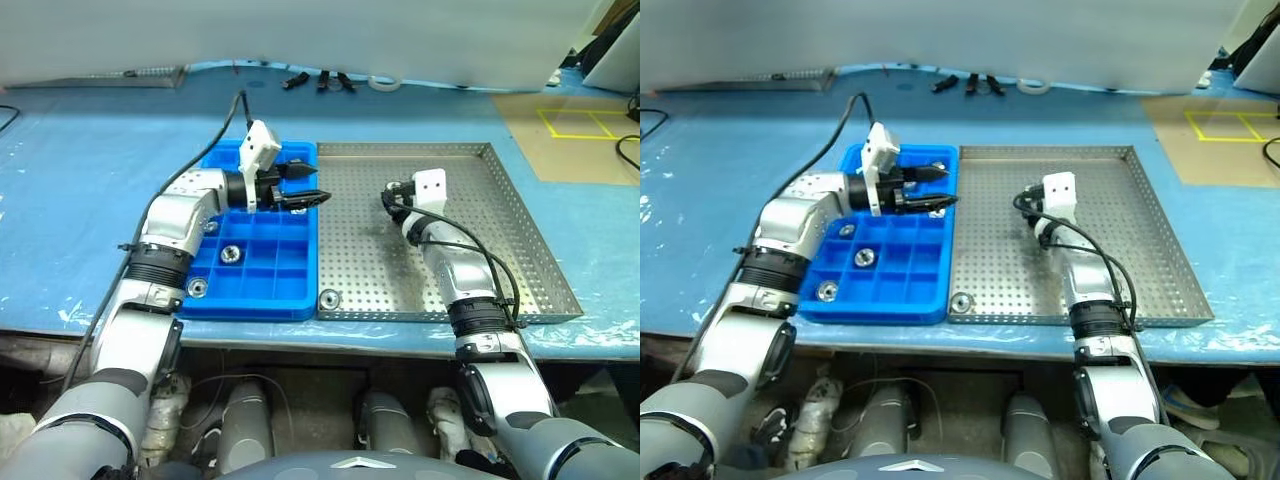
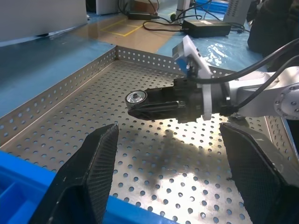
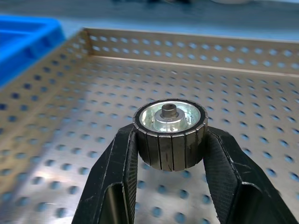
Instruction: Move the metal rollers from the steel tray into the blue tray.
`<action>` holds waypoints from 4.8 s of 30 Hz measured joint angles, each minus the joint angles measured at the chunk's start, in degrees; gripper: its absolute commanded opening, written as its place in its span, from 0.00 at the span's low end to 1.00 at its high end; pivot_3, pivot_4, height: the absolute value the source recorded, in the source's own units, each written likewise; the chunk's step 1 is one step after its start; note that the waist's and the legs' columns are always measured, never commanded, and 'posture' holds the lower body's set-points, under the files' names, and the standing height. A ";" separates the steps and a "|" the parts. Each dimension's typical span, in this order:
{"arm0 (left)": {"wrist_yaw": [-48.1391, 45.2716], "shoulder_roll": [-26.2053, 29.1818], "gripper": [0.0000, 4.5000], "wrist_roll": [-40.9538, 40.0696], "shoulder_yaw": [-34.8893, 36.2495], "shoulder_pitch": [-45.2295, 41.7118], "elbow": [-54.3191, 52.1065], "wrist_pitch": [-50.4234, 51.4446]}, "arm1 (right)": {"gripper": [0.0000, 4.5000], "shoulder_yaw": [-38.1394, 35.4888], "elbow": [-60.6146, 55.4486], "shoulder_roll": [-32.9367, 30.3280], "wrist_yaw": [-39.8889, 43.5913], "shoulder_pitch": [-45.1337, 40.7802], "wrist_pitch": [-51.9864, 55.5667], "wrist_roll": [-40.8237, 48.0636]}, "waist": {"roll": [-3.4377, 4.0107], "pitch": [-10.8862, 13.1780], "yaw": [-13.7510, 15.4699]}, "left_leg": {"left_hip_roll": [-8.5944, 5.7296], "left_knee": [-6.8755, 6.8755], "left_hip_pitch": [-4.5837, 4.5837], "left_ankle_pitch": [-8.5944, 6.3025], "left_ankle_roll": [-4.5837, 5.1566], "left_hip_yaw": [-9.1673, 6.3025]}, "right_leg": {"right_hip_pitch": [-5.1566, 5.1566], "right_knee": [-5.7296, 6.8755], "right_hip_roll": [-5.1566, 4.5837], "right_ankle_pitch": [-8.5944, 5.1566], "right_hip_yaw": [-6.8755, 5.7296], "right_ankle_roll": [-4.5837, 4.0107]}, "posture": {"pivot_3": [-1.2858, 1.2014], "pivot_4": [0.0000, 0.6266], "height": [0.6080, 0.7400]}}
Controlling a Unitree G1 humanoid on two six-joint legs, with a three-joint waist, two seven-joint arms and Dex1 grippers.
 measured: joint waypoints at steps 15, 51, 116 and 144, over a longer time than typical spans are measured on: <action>5.47 12.84 0.81 -5.22 10.27 18.80 -20.26 9.49 | 0.37 11.07 -14.51 -0.37 21.26 -4.51 12.23 5.34 | 0.01 0.01 3.06 | 0.06 -0.91 -0.05 0.30 -0.49 -0.02 | -0.54 -0.05 0.05 -0.04 -0.16 -0.06 | 0.61 0.24 1.00; 18.03 14.77 0.81 -12.61 16.96 32.74 -35.62 17.09 | 0.66 16.70 2.63 5.67 26.03 -9.15 5.46 0.90 | -0.02 -0.01 7.57 | 0.08 -1.01 -0.12 0.68 -1.12 -0.30 | -0.63 0.16 0.09 -0.06 -0.13 -0.05 | 0.63 0.24 1.00; -9.60 -10.73 0.81 2.72 -6.47 -5.70 14.44 -9.30 | 0.53 -11.61 -34.76 -25.12 19.16 37.86 15.55 7.82 | -0.09 -0.07 -1.85 | -0.09 0.20 0.55 -0.16 0.29 0.29 | 0.46 -0.25 -0.01 0.07 0.69 -0.04 | 0.37 0.24 1.00; -8.27 -8.33 0.81 2.80 -5.19 -4.54 11.44 -7.45 | 0.01 -11.71 -34.82 -23.22 19.37 24.79 18.20 15.37 | -0.01 -0.07 -1.62 | -0.13 0.10 0.19 -0.39 0.59 0.47 | 0.29 -0.77 -0.07 0.09 0.71 -0.06 | 0.38 0.24 1.00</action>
